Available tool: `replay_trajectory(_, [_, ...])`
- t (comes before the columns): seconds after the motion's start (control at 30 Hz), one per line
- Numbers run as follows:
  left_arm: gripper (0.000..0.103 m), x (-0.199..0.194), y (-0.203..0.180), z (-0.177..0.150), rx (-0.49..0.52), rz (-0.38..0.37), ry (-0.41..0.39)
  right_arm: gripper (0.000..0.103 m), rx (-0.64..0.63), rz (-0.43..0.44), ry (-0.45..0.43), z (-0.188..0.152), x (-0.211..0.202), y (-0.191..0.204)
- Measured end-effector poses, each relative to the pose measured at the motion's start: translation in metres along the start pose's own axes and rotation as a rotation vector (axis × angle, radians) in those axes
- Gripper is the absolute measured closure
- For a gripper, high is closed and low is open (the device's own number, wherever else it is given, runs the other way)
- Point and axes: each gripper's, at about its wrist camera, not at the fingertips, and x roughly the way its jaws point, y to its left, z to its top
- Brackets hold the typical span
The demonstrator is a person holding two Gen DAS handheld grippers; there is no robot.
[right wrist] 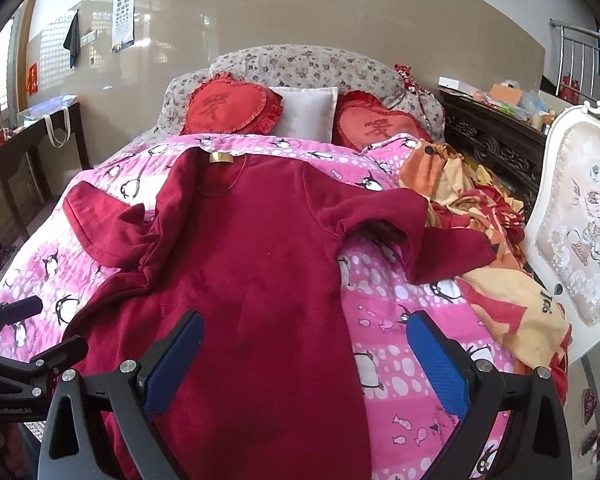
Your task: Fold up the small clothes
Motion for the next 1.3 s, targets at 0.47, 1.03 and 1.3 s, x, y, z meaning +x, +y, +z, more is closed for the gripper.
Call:
replay_trajectory(0.47, [0.000,-0.030,0.008,-0.001,-0.021,0.037,-0.072,0.003,0.031,-0.034,-0.052,0.005,-0.018,0.001])
replay_trajectory(1.03, [0.000,-0.050,0.007,-0.008,0.027,0.077,-0.158,0.003,-0.033,0.013,-0.065,0.024,-0.022,0.051])
replay_trajectory(1.3, [0.000,-0.049,0.001,-0.011,0.047,0.073,-0.160,0.003,-0.014,0.059,-0.089,0.021,-0.025,0.048])
